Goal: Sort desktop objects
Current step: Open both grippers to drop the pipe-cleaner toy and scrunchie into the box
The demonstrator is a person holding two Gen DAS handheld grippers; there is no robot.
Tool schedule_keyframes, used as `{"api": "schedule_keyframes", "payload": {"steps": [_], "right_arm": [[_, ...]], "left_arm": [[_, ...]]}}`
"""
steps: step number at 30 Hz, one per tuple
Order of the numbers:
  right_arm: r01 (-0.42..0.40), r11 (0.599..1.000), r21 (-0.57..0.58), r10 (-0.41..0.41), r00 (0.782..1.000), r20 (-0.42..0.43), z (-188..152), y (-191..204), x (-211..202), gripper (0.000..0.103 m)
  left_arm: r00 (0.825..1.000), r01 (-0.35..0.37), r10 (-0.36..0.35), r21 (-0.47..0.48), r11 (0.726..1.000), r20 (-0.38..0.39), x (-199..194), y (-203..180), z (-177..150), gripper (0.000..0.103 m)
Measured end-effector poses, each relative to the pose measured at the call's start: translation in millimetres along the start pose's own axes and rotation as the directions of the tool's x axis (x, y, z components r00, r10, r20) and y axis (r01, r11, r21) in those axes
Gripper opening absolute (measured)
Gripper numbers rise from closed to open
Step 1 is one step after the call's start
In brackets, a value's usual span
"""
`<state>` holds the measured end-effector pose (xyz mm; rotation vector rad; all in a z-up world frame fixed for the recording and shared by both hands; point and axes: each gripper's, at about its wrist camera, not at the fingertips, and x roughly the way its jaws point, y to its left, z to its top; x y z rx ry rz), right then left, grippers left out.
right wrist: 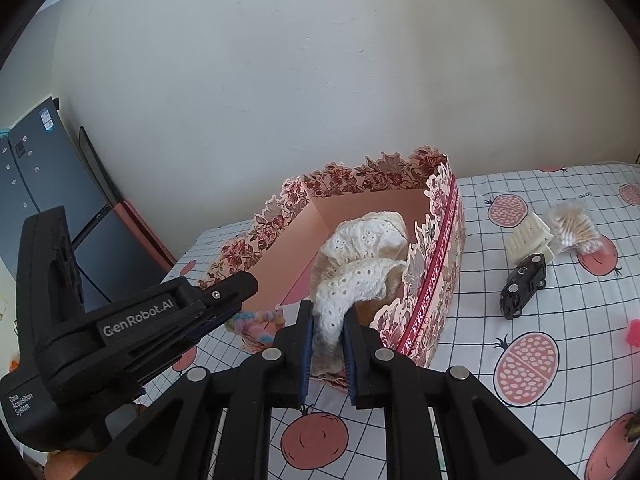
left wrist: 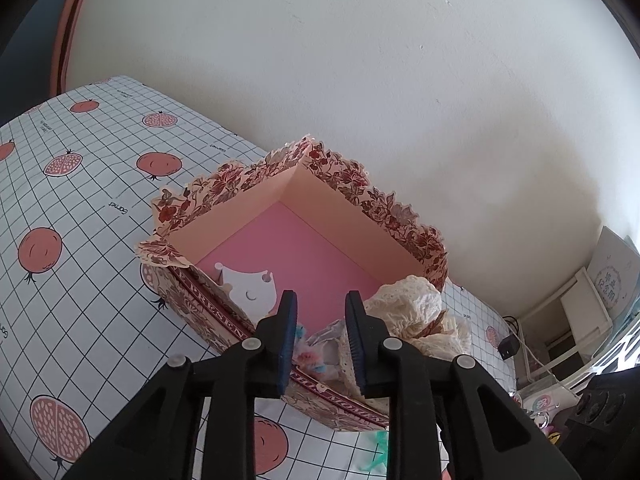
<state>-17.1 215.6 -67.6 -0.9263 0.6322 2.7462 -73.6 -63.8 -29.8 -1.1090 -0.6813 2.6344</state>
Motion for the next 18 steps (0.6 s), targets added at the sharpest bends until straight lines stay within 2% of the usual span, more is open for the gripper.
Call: {"api": "schedule_keyframes", "payload": {"steps": [6, 14, 18], "right_arm": [[0.003, 1.000, 0.006, -0.003, 1.000, 0.013, 3.5, 1.1, -4.4, 0.028], [0.003, 1.000, 0.016, -0.003, 1.000, 0.028, 9.4, 3.0, -12.5, 0.029], [0.004, 1.000, 0.017, -0.005, 0.999, 0.034, 12.0, 4.6, -16.9, 0.031]], "left_arm": [[1.000, 0.002, -0.002, 0.009, 1.000, -0.007, -2.4, -3.7, 1.1, 0.032], [1.000, 0.002, -0.002, 0.014, 1.000, -0.011, -8.2, -9.1, 5.2, 0.043], [1.000, 0.001, -0.001, 0.025, 1.000, -0.013, -11.8, -12.9, 7.2, 0.045]]}}
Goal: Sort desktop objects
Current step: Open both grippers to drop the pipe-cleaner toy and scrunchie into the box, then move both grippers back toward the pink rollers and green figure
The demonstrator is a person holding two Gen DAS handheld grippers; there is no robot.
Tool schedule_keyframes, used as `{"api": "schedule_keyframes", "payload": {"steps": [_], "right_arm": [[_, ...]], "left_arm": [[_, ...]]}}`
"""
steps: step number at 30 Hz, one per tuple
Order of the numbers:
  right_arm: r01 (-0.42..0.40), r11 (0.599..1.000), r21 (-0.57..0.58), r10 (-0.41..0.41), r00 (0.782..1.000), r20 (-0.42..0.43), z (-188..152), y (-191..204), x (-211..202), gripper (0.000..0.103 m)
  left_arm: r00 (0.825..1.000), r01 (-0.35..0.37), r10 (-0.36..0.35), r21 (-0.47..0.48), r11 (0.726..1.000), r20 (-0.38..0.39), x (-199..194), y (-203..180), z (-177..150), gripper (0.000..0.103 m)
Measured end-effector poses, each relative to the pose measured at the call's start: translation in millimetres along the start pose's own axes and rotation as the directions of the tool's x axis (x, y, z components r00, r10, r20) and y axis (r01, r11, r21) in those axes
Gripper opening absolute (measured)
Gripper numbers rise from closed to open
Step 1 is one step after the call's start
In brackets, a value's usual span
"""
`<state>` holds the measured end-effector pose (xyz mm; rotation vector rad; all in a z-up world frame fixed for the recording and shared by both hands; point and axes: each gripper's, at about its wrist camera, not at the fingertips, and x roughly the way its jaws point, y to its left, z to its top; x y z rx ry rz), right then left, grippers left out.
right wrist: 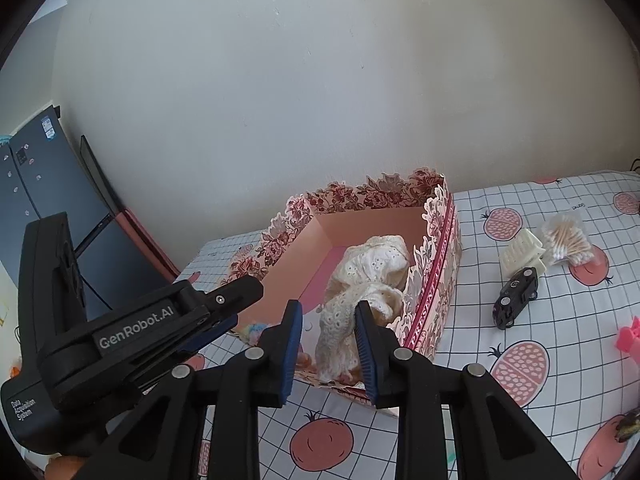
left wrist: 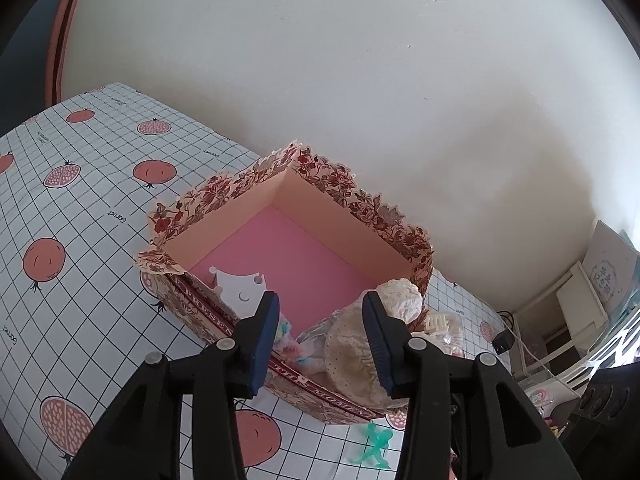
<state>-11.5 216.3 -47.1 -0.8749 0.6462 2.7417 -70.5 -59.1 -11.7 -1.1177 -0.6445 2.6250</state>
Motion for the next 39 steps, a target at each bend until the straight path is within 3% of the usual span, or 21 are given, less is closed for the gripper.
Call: {"api": "schedule_keyframes", "payload": {"steps": [9, 14, 20, 26, 31, 36, 39], "right_arm": [[-0.003, 1.000, 0.006, 0.002, 1.000, 0.024, 7.1, 1.6, -15.5, 0.038], [0.004, 1.000, 0.016, -0.005, 0.999, 0.043, 13.4, -2.2, -28.9, 0.045], [0.035, 0.998, 0.044, -0.038, 0.996, 0.077, 22.4, -16.2, -50.1, 0.063], [0.078, 0.992, 0.101, -0.086, 0.993, 0.078, 29.5, -39.6, -65.5, 0.070], [0.110, 0.985, 0.131, -0.120, 0.990, 0.069, 32.0, -60.0, -76.7, 0.078], [0.165, 0.972, 0.167, -0.179, 0.981, 0.072, 33.8, -81.3, -89.9, 0.098], [0.196, 0.961, 0.195, -0.212, 0.975, 0.065, 33.7, -96.2, -97.9, 0.103]], "left_arm": [[1.000, -0.011, 0.011, 0.024, 1.000, 0.010, -13.4, -10.8, 5.0, 0.053], [0.999, -0.031, 0.030, 0.043, 0.999, 0.023, -20.9, -19.9, 7.2, 0.065], [0.998, -0.060, 0.057, 0.085, 0.995, 0.039, -26.0, -35.7, 4.6, 0.073], [0.996, -0.091, 0.087, 0.130, 0.987, 0.033, -22.5, -52.2, -2.0, 0.081], [0.995, -0.098, 0.094, 0.166, 0.981, 0.029, -19.5, -69.3, -9.1, 0.084], [0.995, -0.096, 0.095, 0.203, 0.974, 0.014, -14.5, -87.9, -19.1, 0.085], [0.996, -0.093, 0.093, 0.228, 0.969, 0.008, -11.3, -99.8, -25.2, 0.085]]}}
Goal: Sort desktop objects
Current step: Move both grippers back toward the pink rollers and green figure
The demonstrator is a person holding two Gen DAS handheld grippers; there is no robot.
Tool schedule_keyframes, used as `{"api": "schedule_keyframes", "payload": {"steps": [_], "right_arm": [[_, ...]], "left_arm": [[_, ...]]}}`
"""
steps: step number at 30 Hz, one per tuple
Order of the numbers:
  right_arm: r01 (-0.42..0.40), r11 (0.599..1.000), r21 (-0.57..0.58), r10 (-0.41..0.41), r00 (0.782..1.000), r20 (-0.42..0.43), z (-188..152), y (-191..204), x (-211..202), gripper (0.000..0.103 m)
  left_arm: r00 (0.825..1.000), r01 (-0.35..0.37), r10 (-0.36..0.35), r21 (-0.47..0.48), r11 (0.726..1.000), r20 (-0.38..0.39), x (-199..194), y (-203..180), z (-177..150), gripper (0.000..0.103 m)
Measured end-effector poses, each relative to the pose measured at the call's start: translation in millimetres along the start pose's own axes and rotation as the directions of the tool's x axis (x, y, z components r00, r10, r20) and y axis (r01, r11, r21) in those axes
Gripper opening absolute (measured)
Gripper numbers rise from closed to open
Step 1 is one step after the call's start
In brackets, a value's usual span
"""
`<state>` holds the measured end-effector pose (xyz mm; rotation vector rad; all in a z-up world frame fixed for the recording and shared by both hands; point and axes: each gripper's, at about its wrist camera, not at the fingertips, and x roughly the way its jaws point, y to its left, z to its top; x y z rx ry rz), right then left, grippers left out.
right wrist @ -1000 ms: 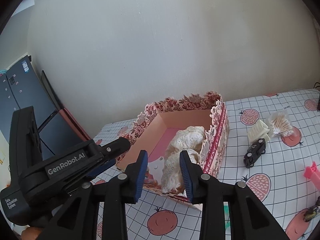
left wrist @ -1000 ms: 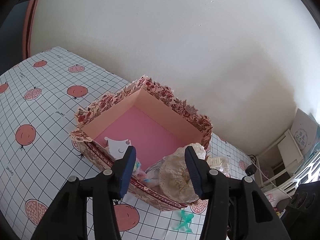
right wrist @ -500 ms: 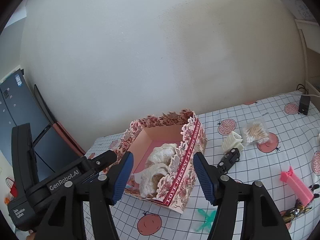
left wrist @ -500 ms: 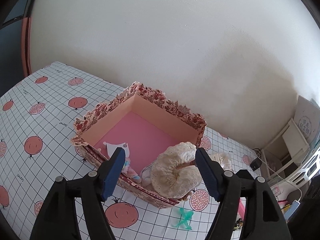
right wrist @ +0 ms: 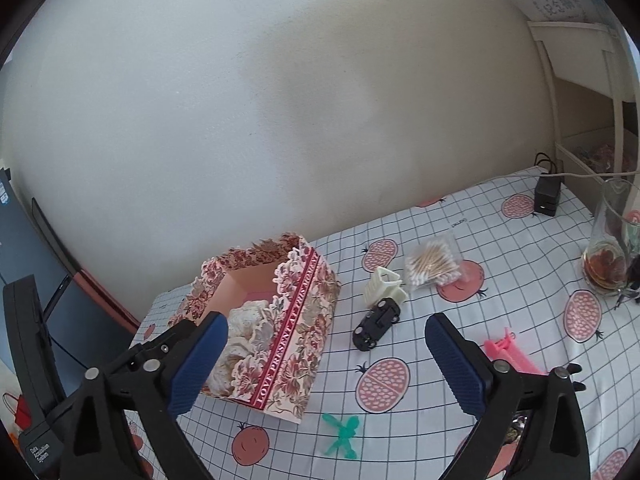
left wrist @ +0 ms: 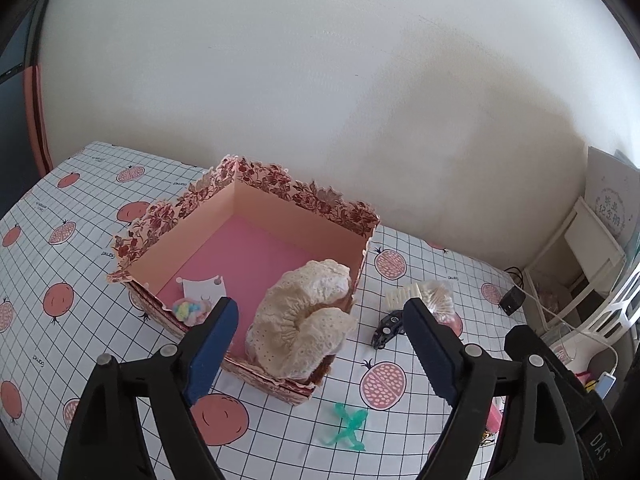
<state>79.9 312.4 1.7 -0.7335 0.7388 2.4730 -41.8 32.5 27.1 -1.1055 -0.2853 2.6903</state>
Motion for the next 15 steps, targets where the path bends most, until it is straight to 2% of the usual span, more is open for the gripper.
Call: {"api": "schedule_keyframes", "payload": {"steps": [8, 15], "right_arm": [[0.093, 0.996, 0.004, -0.093, 0.996, 0.007, 10.3, -35.4, -12.5, 0.103], [0.220, 0.974, 0.059, -0.223, 0.974, 0.042, 22.4, -71.5, -28.5, 0.103]], "left_arm": [[0.999, 0.015, -0.014, 0.047, 0.999, -0.030, 8.4, -29.0, -9.5, 0.085], [0.998, 0.013, -0.007, 0.107, 0.994, -0.061, 15.3, -50.4, -21.2, 0.085]]}}
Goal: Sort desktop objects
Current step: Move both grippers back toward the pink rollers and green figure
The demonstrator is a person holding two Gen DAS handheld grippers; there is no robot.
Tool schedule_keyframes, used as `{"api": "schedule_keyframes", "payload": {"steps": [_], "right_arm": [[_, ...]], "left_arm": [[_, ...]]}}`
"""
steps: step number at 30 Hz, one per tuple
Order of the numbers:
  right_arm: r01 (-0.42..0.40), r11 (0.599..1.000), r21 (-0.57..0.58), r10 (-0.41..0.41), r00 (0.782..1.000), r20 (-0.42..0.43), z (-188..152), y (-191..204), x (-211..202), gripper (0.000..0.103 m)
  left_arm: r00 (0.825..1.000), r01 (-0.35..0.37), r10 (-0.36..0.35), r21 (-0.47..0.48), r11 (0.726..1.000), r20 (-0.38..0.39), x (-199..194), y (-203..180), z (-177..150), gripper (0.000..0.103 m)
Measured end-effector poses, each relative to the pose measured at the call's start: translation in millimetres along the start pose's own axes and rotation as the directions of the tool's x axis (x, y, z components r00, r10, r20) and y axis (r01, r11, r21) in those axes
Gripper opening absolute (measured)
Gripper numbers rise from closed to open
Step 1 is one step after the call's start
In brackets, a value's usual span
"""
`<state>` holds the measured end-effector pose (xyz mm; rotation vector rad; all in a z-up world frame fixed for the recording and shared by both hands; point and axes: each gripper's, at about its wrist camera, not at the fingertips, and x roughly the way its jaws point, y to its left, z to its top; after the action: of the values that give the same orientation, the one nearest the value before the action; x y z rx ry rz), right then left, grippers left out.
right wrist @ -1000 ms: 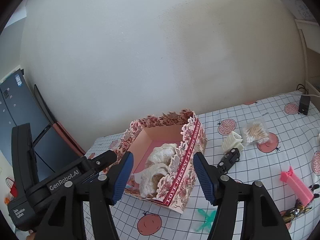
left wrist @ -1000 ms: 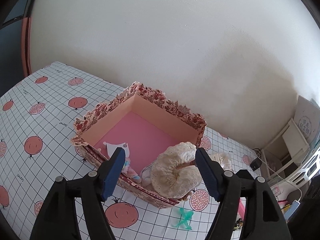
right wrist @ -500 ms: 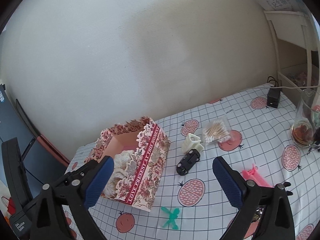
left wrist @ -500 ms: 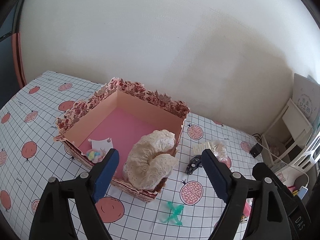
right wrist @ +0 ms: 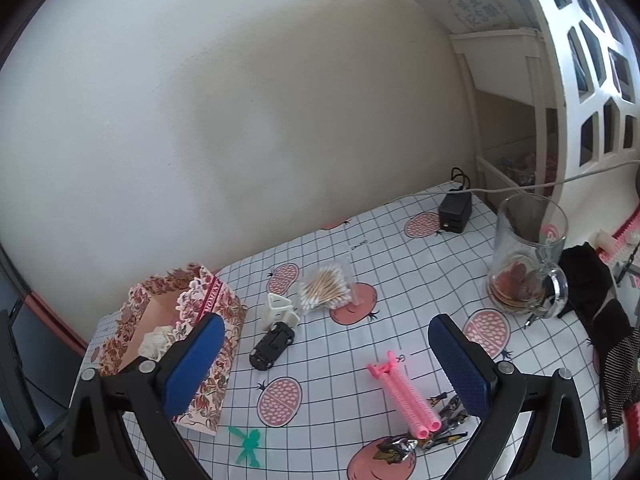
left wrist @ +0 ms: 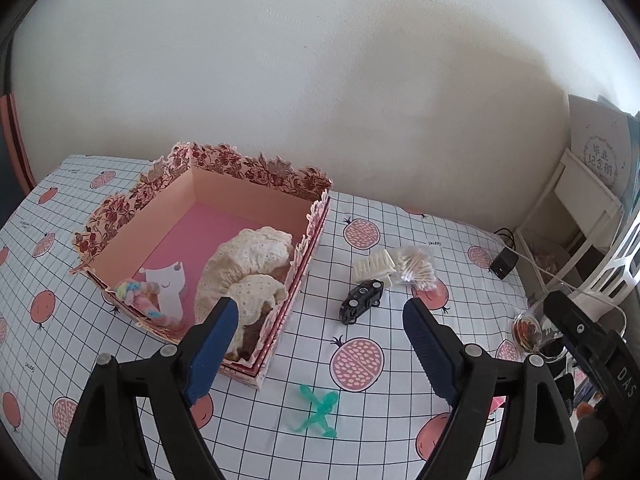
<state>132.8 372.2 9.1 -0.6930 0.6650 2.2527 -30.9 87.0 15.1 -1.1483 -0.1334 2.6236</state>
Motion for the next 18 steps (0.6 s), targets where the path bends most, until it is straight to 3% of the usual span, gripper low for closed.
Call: {"api": "schedule_keyframes", "payload": {"steps": [5, 11, 15, 18], "right_arm": [[0.044, 0.998, 0.041, -0.043, 0.998, -0.035, 5.2, -25.0, 3.8, 0.103], [0.181, 0.983, -0.011, -0.181, 0.982, -0.052, 7.2, -36.7, 7.3, 0.103], [0.188, 0.982, -0.023, -0.190, 0.979, -0.074, 6.0, -43.3, 10.7, 0.103], [0.225, 0.973, -0.041, -0.228, 0.971, -0.066, 4.8, -45.9, 11.5, 0.103]], "left_arm": [[0.999, -0.004, 0.005, 0.023, 1.000, -0.032, 8.6, -11.0, -5.3, 0.085], [0.998, -0.023, 0.025, 0.042, 0.999, -0.053, 15.5, -19.8, -10.6, 0.085], [0.997, -0.039, 0.043, 0.059, 0.997, -0.057, 19.0, -24.1, -14.0, 0.085], [0.997, -0.054, 0.058, 0.074, 0.996, -0.055, 21.4, -26.4, -15.9, 0.092]]}}
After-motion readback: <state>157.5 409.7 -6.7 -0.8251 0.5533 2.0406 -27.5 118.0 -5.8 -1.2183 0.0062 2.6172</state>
